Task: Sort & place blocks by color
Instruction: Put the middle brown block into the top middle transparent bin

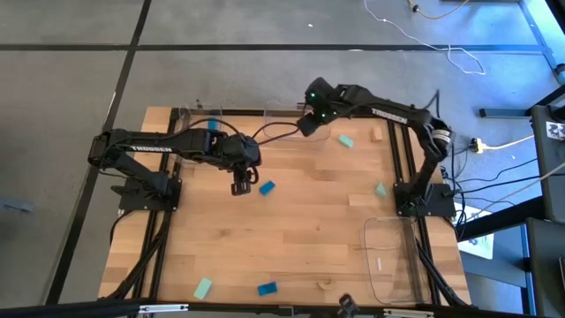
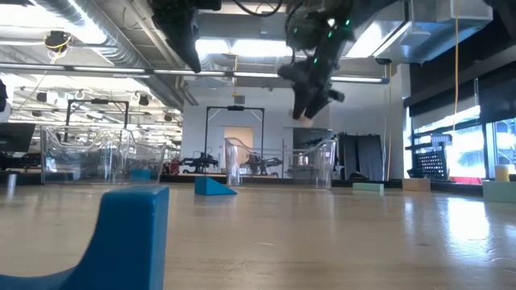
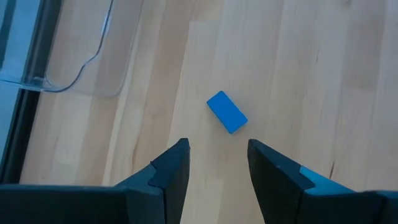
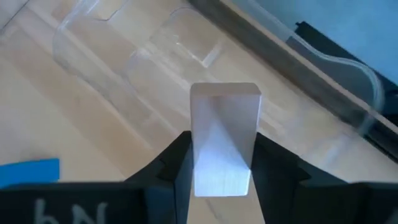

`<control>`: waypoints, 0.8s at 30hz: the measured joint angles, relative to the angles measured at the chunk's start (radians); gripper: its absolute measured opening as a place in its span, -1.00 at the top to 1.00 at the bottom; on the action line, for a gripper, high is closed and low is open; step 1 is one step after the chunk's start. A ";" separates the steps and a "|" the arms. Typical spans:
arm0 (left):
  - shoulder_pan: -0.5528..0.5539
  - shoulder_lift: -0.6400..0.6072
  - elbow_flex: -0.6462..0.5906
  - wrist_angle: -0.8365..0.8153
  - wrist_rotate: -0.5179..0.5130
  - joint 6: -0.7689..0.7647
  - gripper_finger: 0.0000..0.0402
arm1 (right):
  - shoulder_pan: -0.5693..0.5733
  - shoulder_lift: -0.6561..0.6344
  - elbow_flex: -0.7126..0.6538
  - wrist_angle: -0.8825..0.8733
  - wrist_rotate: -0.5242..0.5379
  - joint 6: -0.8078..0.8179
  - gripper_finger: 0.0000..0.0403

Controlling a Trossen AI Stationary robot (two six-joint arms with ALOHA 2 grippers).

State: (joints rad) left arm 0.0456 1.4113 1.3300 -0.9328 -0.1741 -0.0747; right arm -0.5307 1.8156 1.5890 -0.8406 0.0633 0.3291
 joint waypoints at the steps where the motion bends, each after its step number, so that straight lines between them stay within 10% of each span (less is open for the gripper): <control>1: 0.000 0.000 0.000 0.005 0.000 0.000 0.24 | -0.009 0.019 0.000 0.016 -0.014 -0.011 0.36; 24: 0.057 0.000 0.000 0.009 0.000 -0.021 0.24 | -0.083 0.252 0.000 0.082 -0.092 -0.072 0.13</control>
State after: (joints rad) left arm 0.1028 1.4113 1.3300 -0.9241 -0.1741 -0.0959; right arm -0.6136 2.0678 1.5890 -0.7582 -0.0284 0.2573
